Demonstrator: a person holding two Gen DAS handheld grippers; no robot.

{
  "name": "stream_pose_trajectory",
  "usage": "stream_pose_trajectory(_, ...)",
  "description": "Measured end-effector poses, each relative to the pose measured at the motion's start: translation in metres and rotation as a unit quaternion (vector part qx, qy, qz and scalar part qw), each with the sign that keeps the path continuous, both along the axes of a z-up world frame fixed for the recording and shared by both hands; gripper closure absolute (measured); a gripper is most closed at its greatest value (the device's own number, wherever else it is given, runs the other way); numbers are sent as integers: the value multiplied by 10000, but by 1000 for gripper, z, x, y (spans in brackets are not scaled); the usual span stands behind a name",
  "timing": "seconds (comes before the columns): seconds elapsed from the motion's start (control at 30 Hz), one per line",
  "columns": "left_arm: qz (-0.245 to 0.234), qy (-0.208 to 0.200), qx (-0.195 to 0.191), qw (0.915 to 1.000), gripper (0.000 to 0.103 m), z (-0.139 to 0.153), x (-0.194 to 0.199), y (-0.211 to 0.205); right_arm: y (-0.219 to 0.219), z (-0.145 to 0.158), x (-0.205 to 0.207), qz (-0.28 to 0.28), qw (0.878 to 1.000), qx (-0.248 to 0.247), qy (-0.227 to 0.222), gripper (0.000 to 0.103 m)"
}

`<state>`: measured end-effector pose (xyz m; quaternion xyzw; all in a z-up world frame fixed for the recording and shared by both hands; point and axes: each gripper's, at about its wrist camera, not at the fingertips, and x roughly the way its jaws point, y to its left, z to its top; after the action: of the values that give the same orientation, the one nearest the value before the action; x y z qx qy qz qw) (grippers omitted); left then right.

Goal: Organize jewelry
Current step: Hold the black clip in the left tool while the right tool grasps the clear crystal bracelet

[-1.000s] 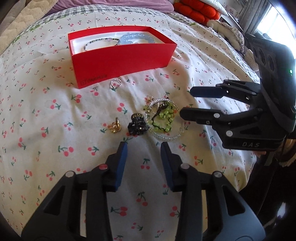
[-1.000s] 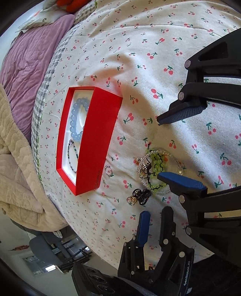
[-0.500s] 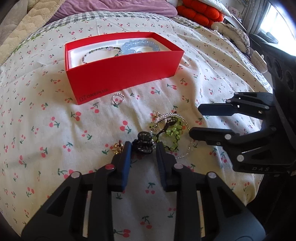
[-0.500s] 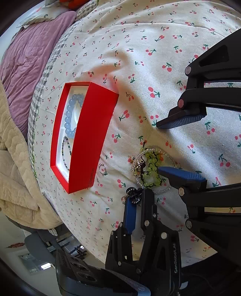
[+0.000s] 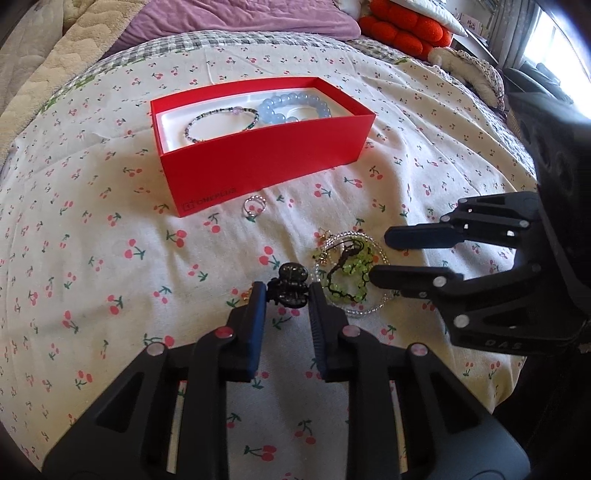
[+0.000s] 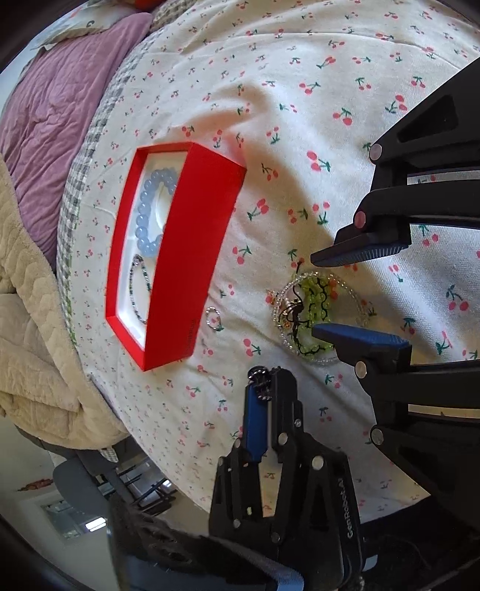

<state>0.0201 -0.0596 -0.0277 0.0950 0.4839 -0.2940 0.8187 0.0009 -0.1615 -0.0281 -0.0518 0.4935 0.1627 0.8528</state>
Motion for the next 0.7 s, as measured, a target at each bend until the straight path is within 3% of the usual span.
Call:
stream_pose_trajectory(0.13, -30, 12, 45, 10000, 78, 0, -2, 0, 4, -14, -1, -82, 9988, -435, 206, 72)
stream_pose_trajectory(0.3, 15, 50, 83, 10000, 78, -1, 0, -1, 5, -16, 2, -106, 9983, -462, 338, 72)
stream_pose_trajectory(0.53, 73, 47, 85, 9999, 78, 2, 1, 2, 8, -19, 11, 7, 9982, -348, 484, 94)
stream_pose_trajectory(0.7, 116, 32, 63, 9999, 78, 5, 1, 4, 10, -13, 8, 22, 9985, -353, 410, 99)
